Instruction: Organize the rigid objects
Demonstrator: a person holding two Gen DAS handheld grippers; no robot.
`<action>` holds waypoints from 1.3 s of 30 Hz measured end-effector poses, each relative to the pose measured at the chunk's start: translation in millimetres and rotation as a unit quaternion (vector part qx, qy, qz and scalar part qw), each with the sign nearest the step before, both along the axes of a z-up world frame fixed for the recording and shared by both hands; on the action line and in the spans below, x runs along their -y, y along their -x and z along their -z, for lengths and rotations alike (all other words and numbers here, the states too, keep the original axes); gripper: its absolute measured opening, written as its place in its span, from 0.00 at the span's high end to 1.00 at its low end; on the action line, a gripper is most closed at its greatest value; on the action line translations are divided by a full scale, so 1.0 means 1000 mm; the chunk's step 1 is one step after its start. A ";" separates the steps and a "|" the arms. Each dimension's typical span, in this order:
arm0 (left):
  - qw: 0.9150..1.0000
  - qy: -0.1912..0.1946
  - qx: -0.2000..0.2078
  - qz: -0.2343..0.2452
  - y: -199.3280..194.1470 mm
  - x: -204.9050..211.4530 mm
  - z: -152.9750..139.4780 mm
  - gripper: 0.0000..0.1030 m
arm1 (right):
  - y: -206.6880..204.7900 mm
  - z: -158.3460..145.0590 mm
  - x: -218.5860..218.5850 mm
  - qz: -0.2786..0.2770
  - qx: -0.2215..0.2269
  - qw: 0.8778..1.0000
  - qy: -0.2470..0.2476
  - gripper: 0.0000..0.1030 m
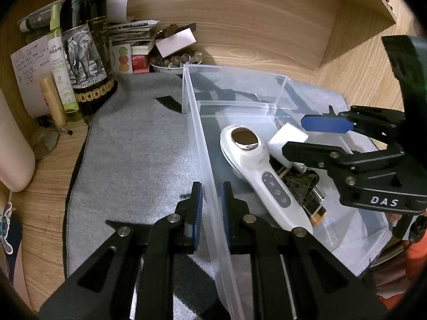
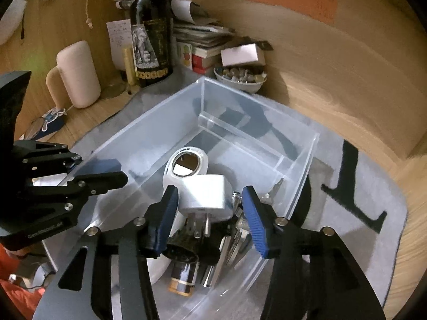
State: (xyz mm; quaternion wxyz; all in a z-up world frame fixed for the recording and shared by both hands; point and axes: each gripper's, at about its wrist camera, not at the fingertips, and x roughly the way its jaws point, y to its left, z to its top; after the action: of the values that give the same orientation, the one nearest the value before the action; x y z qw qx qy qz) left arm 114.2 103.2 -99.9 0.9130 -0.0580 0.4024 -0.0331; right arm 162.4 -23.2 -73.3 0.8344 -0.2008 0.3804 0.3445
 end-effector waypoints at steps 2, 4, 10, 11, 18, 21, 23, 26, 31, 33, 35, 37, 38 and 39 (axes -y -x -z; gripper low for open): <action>1.000 0.001 0.000 -0.003 0.000 -0.001 0.000 0.84 | 0.002 -0.004 0.000 0.001 0.003 1.000 -0.001 0.44; 1.000 0.001 0.000 -0.010 0.000 -0.004 0.000 0.76 | 0.006 -0.009 0.003 0.004 0.010 1.000 -0.009 0.37; 0.999 -0.002 0.007 -0.038 0.001 -0.015 -0.007 0.54 | 0.020 -0.030 0.018 0.019 0.037 0.998 -0.043 0.22; 0.999 -0.003 0.013 -0.042 0.003 -0.016 -0.011 0.52 | 0.022 -0.034 0.023 0.026 0.040 0.997 -0.055 0.21; 0.995 -0.035 0.087 -0.043 0.028 -0.002 -0.053 0.34 | 0.044 -0.054 0.055 0.066 0.084 0.990 -0.091 0.20; 0.990 -0.053 0.126 -0.038 0.044 0.012 -0.072 0.22 | 0.058 -0.062 0.068 0.083 0.112 0.986 -0.095 0.14; 0.986 -0.057 0.150 -0.031 0.054 0.021 -0.083 0.16 | 0.066 -0.067 0.077 0.090 0.127 0.983 -0.100 0.07; 0.981 -0.057 0.181 -0.029 0.066 0.034 -0.096 0.09 | 0.082 -0.074 0.089 0.101 0.155 0.976 -0.112 0.00; 0.975 -0.044 0.216 -0.022 0.082 0.051 -0.110 0.03 | 0.100 -0.083 0.108 0.116 0.175 0.969 -0.130 0.00; 0.973 -0.044 0.227 -0.021 0.088 0.058 -0.113 0.03 | 0.105 -0.086 0.115 0.125 0.183 0.965 -0.138 0.00; 0.970 -0.045 0.237 -0.019 0.094 0.065 -0.115 0.02 | 0.110 -0.088 0.122 0.130 0.192 0.962 -0.145 0.00; 0.968 -0.044 0.245 -0.018 0.099 0.069 -0.116 0.02 | 0.115 -0.089 0.127 0.133 0.199 0.959 -0.152 0.00; 0.967 -0.044 0.249 -0.017 0.101 0.071 -0.117 0.02 | 0.117 -0.091 0.129 0.134 0.203 0.957 -0.156 0.00; 0.967 -0.044 0.252 -0.017 0.102 0.072 -0.118 0.02 | 0.119 -0.092 0.131 0.134 0.206 0.956 -0.159 0.00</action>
State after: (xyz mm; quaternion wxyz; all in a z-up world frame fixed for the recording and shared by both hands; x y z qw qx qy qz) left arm 12.3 30.9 18.0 0.9870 -0.0143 0.1595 -0.0134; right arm 43.6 -153.9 18.3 0.9543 -0.0790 0.1636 0.2371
